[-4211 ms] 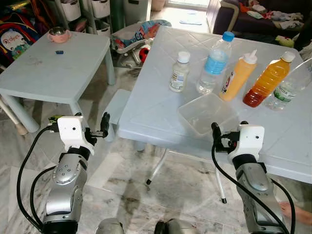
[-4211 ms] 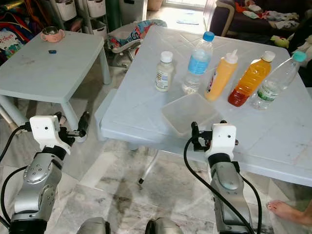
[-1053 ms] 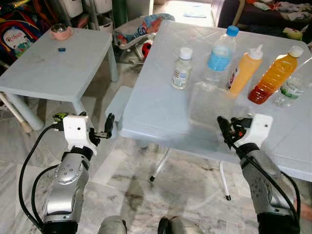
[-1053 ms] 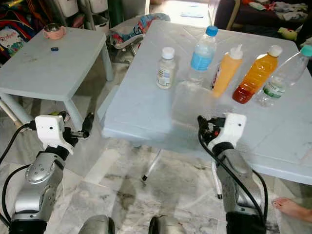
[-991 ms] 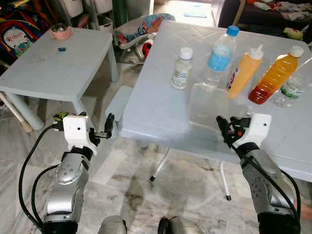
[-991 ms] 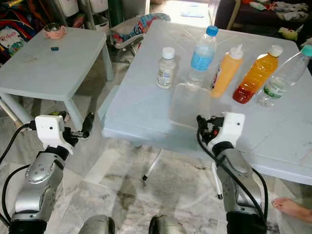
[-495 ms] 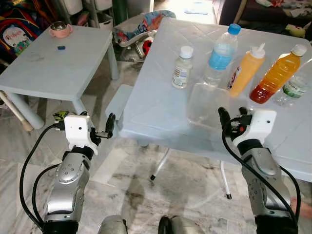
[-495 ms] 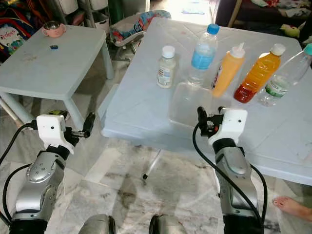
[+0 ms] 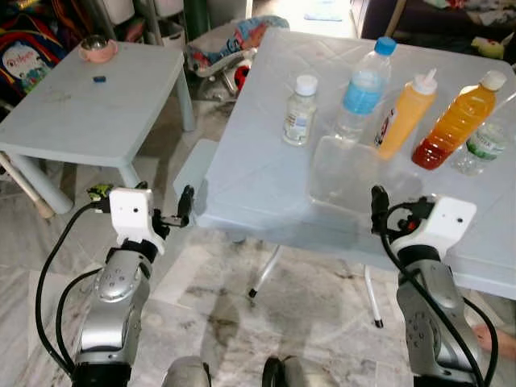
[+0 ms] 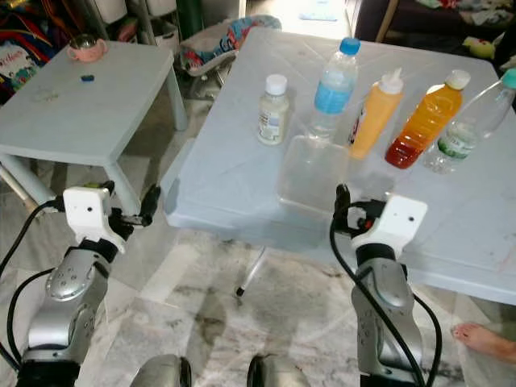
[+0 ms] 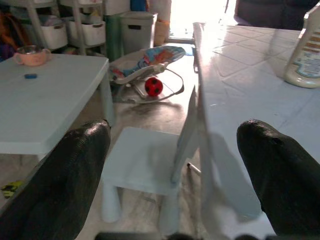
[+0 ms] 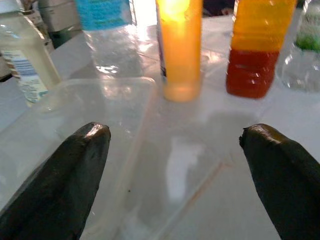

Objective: Restocking fridge

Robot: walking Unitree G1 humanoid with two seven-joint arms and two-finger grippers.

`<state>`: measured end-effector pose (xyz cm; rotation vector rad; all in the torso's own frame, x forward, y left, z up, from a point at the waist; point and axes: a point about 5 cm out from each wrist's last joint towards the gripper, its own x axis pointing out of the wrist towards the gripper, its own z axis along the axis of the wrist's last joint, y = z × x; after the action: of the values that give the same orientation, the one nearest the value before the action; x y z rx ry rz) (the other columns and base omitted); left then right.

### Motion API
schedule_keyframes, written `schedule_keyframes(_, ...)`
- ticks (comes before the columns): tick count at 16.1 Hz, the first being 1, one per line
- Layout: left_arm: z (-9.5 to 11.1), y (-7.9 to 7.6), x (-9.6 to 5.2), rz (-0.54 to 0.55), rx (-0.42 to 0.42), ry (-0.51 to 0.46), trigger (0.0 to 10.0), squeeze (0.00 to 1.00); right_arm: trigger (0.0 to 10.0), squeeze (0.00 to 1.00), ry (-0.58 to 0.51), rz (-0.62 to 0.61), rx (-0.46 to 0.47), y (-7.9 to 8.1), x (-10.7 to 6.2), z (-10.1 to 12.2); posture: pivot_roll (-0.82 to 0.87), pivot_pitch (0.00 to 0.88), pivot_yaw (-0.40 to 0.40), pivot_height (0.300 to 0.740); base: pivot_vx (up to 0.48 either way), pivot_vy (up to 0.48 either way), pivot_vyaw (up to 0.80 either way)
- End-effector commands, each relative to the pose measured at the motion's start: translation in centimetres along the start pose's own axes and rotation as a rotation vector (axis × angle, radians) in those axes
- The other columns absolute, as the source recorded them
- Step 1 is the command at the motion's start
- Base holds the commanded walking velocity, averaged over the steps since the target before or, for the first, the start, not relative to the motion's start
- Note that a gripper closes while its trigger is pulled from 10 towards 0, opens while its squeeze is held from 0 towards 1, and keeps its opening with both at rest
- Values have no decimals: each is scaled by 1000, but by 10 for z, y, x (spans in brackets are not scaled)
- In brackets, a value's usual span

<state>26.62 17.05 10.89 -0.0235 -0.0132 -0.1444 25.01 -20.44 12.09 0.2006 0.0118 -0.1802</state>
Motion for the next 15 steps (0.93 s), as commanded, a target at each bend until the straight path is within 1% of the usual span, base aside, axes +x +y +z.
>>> schedule_keyframes(1, -1, 0, 1, -3, 9, 6, 10000, 0, 10000, 1000, 23, -9, 35, -2, 0, -2, 39, 100, -19, 740, 0, 0, 0)
schedule_keyframes(4, -1, -1, 0, -7, 10, 5, 10000, 0, 10000, 1000, 47, 45, 89, 4, 4, -6, 42, 101, -19, 740, 0, 0, 0)
schedule_keyframes(5, -1, -1, 0, -8, 11, 5, 10000, 0, 10000, 1000, 66, 68, 124, 9, 5, -9, 44, 102, -18, 740, 0, 0, 0)
schedule_keyframes(6, -1, -2, 0, -16, 27, 2, 10000, 0, 10000, 910, 79, 85, 158, 12, 4, -12, 46, 104, -18, 740, 0, 0, 0)
schedule_keyframes(7, -1, -2, 0, -22, 34, 0, 10000, 0, 10000, 549, 89, 92, 171, 13, 4, -14, 46, 105, -18, 740, 0, 0, 0)
schedule_keyframes(8, -1, -3, 0, -23, 33, 1, 10000, 0, 10000, 0, 101, 100, 190, 14, 4, -16, 45, 105, -18, 740, 0, 0, 0)
schedule_keyframes(10, -1, -3, 0, -22, 30, 2, 10000, 0, 10000, 0, 123, 101, 224, 15, 4, -20, 44, 105, -17, 740, 0, 0, 0)
schedule_keyframes(15, -1, -3, 1, -23, 33, -2, 10000, 0, 10000, 0, 146, 126, 249, 9, 10, -23, 48, 107, -16, 740, 0, 0, 0)
